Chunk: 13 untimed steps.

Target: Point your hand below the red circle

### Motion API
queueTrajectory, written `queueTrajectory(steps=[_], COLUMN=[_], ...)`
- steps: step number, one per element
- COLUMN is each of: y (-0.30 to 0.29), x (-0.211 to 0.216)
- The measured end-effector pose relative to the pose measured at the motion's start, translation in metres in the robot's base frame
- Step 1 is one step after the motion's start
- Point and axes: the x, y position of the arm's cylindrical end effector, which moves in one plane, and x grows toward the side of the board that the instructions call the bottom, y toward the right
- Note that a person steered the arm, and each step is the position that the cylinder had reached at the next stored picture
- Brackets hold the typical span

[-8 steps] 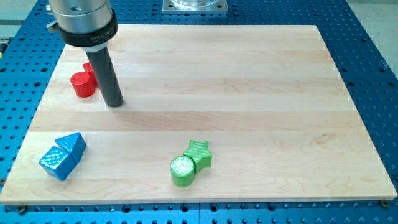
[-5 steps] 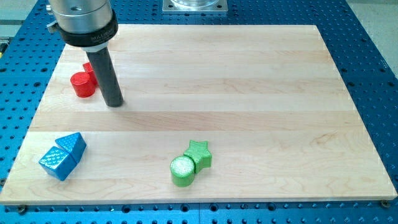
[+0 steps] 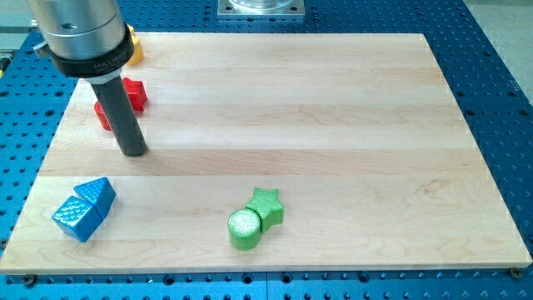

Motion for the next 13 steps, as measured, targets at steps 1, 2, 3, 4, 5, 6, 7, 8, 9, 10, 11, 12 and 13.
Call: queueTrajectory(steps=[1, 2, 3, 4, 5, 6, 7, 8, 9, 10, 11, 12, 13], y=[0.0, 0.0, 0.001, 0.01, 0.02, 0.02, 0.033, 0.025, -0.002, -0.016, -0.027, -0.033, -0.034], x=[0.003, 0.003, 0.003, 0.003, 0.003, 0.003, -0.008, -0.017, 0.0, 0.016, 0.016, 0.016, 0.021])
